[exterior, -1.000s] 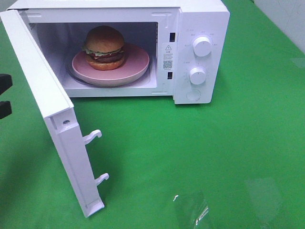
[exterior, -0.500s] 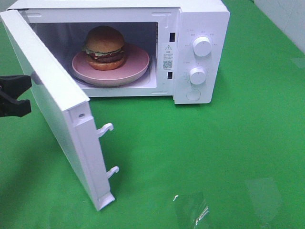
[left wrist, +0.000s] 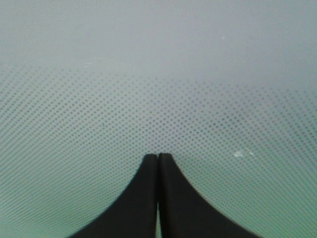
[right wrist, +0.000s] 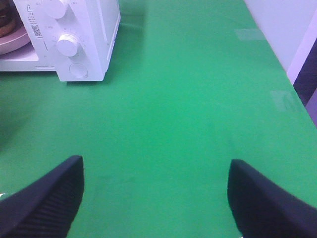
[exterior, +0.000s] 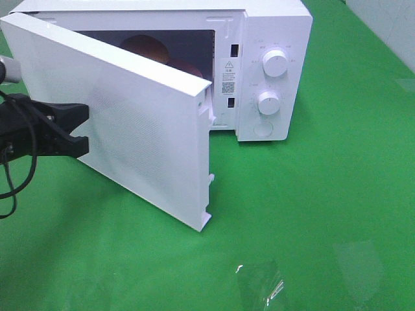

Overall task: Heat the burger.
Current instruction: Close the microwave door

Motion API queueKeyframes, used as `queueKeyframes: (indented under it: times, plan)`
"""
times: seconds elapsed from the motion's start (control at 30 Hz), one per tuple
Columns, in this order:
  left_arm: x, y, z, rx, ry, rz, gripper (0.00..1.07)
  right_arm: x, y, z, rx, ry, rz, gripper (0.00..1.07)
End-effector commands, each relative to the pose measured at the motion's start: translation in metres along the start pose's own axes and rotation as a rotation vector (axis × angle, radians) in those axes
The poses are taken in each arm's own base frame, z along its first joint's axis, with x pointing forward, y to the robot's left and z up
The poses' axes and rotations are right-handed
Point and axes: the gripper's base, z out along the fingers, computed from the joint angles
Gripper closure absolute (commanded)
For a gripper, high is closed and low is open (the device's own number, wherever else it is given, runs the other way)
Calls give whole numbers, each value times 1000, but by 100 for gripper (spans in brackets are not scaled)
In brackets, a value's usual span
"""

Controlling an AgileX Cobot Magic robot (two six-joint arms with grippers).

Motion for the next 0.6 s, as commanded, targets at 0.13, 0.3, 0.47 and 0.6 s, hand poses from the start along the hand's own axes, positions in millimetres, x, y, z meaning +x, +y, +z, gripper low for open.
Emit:
queueKeyframes:
  times: [0.13,0.3,0.47,0.6]
  plan:
    - [-6,-9,20,14,-23,-20,107,1,0,-4,6,-36,-2,32]
    - [-13,-22,42,38,-51,-35,107,1,0,-4,6,-36,-2,32]
    - [-18,-31,58,48,-59,-34,107,1,0,-4,6,-36,-2,32]
    - [-21,-41,72,58,-39,11,107,1,0,-4,6,-36,-1,32]
